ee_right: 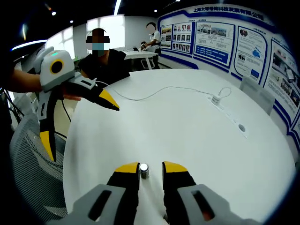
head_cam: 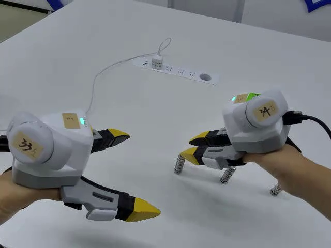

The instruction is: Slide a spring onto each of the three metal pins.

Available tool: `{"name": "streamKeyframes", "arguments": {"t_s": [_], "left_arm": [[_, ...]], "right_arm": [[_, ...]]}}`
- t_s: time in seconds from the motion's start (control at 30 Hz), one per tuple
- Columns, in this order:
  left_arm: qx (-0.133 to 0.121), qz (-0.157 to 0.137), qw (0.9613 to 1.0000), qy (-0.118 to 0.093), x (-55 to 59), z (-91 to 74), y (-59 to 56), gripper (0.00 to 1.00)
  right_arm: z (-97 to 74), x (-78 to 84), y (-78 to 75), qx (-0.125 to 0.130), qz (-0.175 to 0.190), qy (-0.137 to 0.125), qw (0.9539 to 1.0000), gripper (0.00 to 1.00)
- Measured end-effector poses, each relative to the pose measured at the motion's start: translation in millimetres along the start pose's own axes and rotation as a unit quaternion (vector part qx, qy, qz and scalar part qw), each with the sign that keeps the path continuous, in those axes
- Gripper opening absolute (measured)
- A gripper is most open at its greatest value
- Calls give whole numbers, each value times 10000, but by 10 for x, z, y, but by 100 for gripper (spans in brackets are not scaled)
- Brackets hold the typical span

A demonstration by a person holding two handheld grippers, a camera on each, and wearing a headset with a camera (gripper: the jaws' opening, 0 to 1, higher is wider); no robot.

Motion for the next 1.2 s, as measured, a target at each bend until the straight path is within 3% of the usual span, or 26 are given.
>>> {"name": "streamKeyframes", "arguments": {"t_s": [0.13,0.47,0.83,1.2], "left_arm": [[-5,37,10000,-11,-41,1,-10,98],[-84,218,9997,-90,-200,-66,-24,98],[-177,330,9992,-131,-355,-120,-109,99],[-231,323,9991,-163,-403,-110,-195,98]], "right_arm": [[-113,10,-46,82,29,-71,9999,20],[-496,125,-156,363,370,-565,9971,27],[-1108,548,-248,689,762,-818,9913,35],[-1600,969,-321,1053,1028,-738,9864,43]]}}
Point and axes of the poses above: the centre of the closed fingertips' face, and the gripper's own axes: z roughly forward along the fingers, y roughly to its left, x roughly out of its underside, the point moved 8 cm from there along -z, roughly backward along the fingers, and after that the axes turned 8 degrees about x, right-handed, at the moved point
